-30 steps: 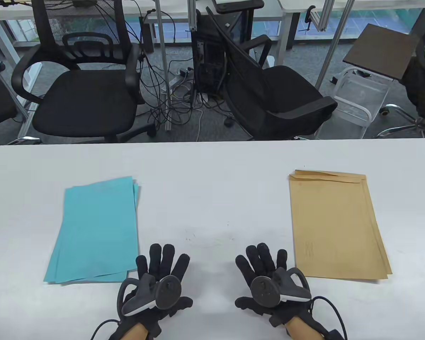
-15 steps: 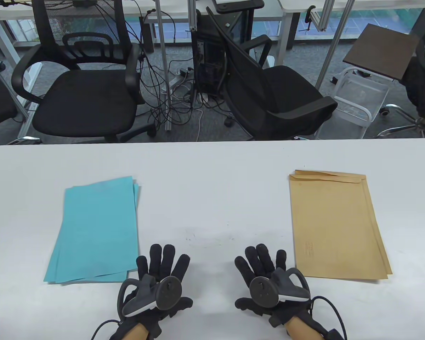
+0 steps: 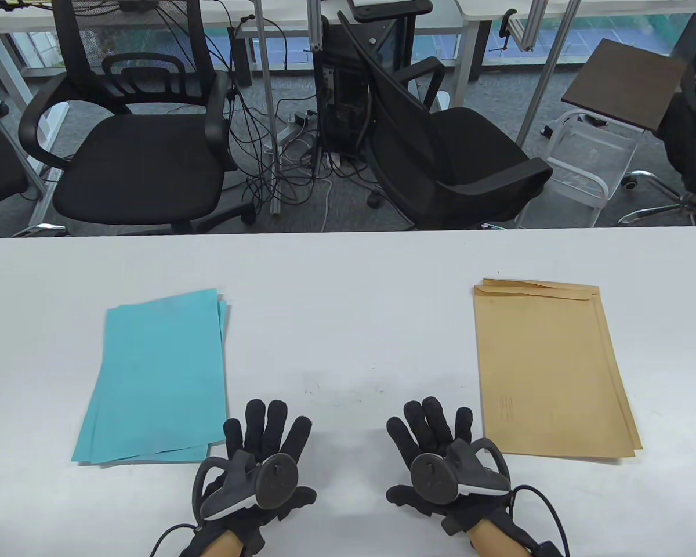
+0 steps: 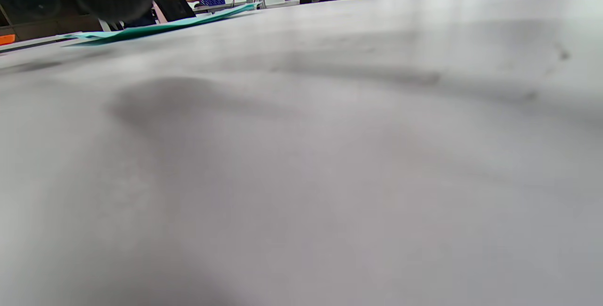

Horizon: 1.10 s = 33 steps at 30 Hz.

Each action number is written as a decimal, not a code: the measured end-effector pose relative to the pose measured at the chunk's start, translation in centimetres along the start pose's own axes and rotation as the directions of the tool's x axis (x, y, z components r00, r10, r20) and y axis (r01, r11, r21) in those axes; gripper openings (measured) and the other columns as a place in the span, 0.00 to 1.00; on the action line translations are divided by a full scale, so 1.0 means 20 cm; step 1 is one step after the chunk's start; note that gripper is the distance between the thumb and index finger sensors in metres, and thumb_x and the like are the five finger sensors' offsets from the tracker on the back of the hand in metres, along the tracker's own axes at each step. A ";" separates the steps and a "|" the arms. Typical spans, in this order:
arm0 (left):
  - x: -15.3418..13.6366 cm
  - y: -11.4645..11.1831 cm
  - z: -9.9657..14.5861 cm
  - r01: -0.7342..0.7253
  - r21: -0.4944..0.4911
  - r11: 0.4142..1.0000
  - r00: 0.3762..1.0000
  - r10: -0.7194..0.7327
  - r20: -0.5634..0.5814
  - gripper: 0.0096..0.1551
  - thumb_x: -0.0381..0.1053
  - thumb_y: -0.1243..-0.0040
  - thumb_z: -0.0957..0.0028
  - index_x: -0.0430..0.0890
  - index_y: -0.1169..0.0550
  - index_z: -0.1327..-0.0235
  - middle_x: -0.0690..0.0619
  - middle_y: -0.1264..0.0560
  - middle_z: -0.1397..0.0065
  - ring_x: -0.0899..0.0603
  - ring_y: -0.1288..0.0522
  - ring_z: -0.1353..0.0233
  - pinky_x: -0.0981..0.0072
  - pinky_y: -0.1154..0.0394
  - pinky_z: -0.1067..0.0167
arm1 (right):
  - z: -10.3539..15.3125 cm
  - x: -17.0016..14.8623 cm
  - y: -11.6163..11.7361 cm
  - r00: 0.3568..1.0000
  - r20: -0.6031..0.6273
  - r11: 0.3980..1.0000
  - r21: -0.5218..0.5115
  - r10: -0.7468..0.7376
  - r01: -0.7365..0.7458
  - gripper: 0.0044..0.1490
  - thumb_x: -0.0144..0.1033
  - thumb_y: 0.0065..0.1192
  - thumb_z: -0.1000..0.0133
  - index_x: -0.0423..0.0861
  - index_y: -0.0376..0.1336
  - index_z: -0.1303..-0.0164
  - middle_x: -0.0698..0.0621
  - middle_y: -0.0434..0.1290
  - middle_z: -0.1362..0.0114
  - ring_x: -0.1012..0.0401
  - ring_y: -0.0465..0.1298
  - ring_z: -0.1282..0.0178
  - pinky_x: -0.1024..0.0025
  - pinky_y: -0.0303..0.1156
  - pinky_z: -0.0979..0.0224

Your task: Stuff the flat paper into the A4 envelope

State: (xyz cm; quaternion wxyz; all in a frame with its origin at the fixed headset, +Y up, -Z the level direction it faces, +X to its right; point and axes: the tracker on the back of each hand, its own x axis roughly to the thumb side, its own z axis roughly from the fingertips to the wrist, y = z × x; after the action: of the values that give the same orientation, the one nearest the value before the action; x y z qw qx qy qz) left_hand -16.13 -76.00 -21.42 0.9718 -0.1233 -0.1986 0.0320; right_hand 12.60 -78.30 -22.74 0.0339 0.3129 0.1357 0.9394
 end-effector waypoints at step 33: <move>0.00 0.04 0.02 -0.036 0.046 0.998 0.999 0.035 0.022 0.64 0.74 0.42 0.56 0.55 0.60 0.17 0.40 0.73 0.17 0.27 0.76 0.20 0.21 0.67 0.30 | 0.35 -0.67 -0.22 0.748 -0.653 0.983 -0.186 -0.113 -0.013 0.69 0.70 0.50 0.41 0.43 0.19 0.18 0.25 0.31 0.14 0.27 0.28 0.18 0.22 0.16 0.41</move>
State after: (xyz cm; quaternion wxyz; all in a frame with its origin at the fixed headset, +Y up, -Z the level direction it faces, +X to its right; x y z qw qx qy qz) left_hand -16.31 -75.14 -21.34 0.9715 -0.1040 -0.2060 0.0549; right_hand 27.49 -74.35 -26.38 0.0367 -0.0477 0.0626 0.9962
